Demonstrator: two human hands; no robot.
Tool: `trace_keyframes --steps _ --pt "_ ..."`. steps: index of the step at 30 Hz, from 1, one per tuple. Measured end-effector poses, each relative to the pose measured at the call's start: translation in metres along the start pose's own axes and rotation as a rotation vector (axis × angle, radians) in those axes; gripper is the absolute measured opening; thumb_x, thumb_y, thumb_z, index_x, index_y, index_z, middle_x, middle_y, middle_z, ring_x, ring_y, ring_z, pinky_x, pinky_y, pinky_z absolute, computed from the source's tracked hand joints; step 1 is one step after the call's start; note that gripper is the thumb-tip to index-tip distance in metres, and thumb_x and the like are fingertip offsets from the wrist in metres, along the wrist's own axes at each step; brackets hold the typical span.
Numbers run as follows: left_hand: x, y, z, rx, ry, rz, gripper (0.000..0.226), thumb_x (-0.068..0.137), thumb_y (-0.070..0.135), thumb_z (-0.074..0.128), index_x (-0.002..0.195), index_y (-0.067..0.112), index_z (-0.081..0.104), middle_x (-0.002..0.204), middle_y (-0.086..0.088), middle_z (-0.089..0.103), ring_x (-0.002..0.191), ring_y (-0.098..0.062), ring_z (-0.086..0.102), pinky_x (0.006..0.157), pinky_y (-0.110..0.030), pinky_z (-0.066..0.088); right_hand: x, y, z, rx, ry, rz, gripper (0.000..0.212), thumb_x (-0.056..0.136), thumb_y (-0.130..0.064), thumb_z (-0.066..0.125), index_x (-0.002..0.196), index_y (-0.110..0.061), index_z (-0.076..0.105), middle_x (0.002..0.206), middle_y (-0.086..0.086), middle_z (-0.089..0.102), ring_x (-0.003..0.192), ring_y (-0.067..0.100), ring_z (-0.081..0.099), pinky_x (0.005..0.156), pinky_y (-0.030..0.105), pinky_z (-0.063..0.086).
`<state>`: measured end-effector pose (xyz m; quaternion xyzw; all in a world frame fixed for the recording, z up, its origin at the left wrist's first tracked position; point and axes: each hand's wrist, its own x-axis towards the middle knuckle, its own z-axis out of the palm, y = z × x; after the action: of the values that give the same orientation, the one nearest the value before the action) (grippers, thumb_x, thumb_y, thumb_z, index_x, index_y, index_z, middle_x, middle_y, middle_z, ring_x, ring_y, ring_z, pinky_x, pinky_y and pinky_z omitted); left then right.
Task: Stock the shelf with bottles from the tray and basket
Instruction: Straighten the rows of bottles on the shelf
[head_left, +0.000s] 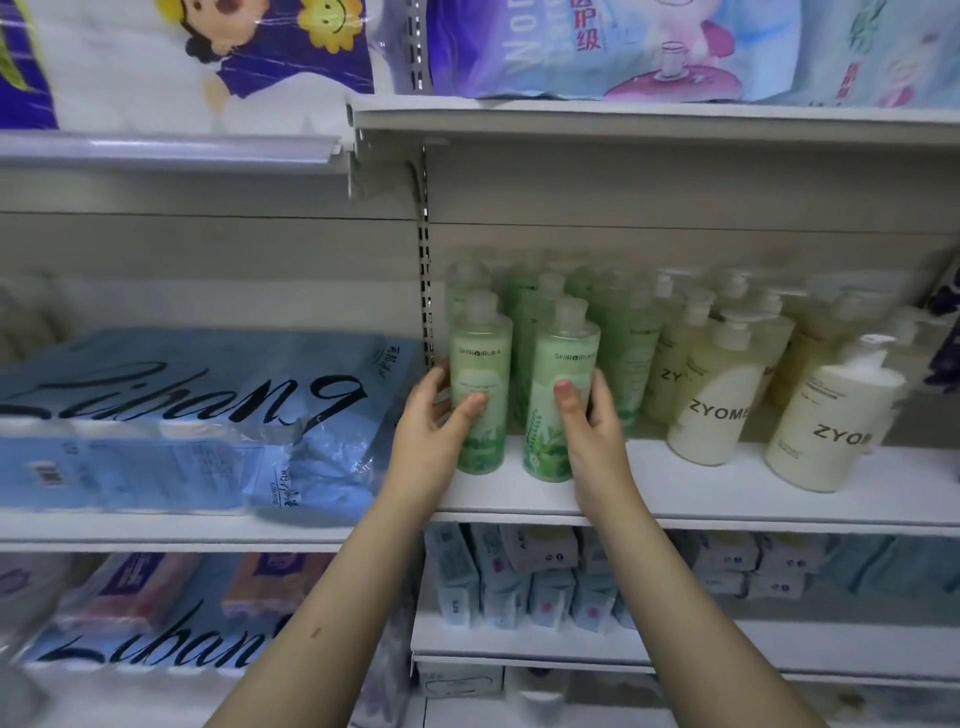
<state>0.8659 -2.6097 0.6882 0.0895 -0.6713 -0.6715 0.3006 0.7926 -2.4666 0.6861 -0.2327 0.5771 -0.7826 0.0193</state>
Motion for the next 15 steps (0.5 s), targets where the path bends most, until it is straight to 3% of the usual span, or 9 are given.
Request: trace_keyframes --steps 4,9,15 --pt "-0.008 0.001 -0.003 0.034 -0.02 0.025 0.066 0.086 0.032 0.071 0.144 0.018 0.042 0.135 -0.002 0.057 0.119 -0.014 0.059 0.1 -0.039 0.05 -0.001 -0.002 -0.001 -0.005 -0.009 0.003 0.061 0.084 -0.044 0.06 0.141 -0.024 0.046 0.13 -0.005 0.062 0.116 0.01 0.061 0.1 0.036 0.05" --pt "-0.017 0.006 -0.003 0.061 -0.024 0.063 0.059 0.09 0.025 0.066 0.144 0.021 0.043 0.134 0.001 0.058 0.115 -0.009 0.06 0.095 -0.027 0.052 -0.004 -0.003 -0.001 0.001 -0.022 0.004 0.056 0.085 -0.043 0.06 0.137 -0.025 0.049 0.128 -0.006 0.064 0.116 0.01 0.062 0.098 0.035 0.051" --pt "-0.019 0.005 -0.004 0.067 -0.042 0.063 0.062 0.087 0.033 0.069 0.143 0.025 0.043 0.132 0.004 0.059 0.115 -0.008 0.06 0.095 -0.028 0.051 -0.006 -0.005 0.0 -0.002 -0.013 -0.004 0.048 0.085 -0.042 0.061 0.131 -0.03 0.053 0.123 -0.009 0.066 0.114 0.008 0.063 0.095 0.032 0.051"
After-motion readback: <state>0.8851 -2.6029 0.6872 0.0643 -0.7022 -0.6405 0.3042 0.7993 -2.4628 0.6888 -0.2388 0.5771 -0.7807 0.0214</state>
